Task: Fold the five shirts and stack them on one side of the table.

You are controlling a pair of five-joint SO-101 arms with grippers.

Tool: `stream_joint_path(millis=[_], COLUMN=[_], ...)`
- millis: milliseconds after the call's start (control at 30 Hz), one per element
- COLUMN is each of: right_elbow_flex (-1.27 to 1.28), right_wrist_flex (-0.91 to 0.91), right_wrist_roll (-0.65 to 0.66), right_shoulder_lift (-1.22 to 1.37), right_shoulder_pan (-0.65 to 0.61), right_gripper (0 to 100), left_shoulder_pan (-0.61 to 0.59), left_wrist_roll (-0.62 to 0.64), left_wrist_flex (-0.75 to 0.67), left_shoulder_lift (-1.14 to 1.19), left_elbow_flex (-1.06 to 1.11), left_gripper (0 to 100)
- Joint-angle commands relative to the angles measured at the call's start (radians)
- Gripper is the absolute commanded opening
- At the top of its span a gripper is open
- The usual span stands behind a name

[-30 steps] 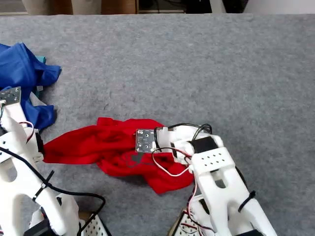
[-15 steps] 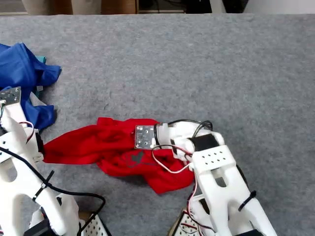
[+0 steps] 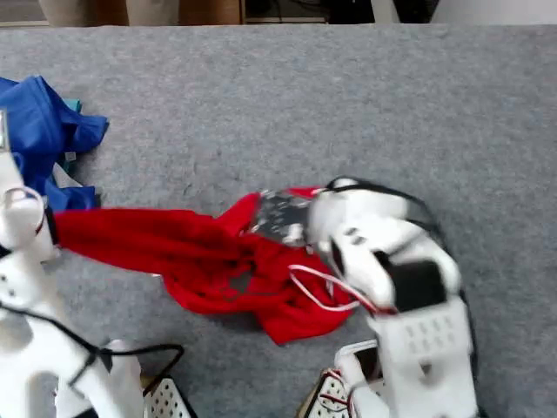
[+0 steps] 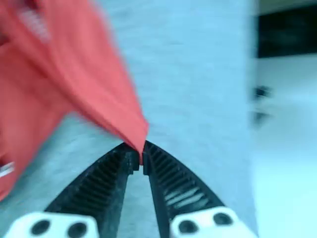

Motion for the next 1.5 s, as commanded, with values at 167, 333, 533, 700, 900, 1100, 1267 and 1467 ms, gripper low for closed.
stream_joint_path(millis=[167,333,533,700,900,1100,1267,1467], right_elbow_flex=[-0.384,-0.607,-0.782,-0.851,-0.912,-0.969,-0.949,-0.734], right_wrist_flex=[-0.002,-0.002,-0.100,-0.187,-0.327,-0.462,-0.488,-0.499], right_wrist_roll=[-0.279,-0.350,-0.344,-0.342,-0.341,-0.341,-0.339,-0.295], right_shoulder_lift=[-0.145,-0.143,-0.142,-0.142,-0.143,-0.142,-0.140,-0.139], right_shoulder_pan=[0.306,0.415,0.492,0.555,0.601,0.610,0.610,0.595], right_gripper=[0.2,0.2,0.2,0.2,0.2,0.2,0.2,0.2], left_shoulder_pan=[0.170,0.222,0.222,0.221,0.221,0.222,0.226,0.232], left_wrist_roll=[0.009,0.014,0.117,0.114,0.114,0.112,0.112,0.112], left_wrist_flex=[-0.009,-0.038,-0.078,-0.071,0.032,0.110,0.166,0.180], left_shoulder_lift=[-0.168,-0.176,-0.180,-0.185,-0.185,-0.185,-0.185,-0.174], left_elbow_flex=[-0.384,-0.603,-0.799,-0.928,-1.033,-1.086,-1.080,-0.898], left_gripper=[2,2,2,2,2,2,2,2])
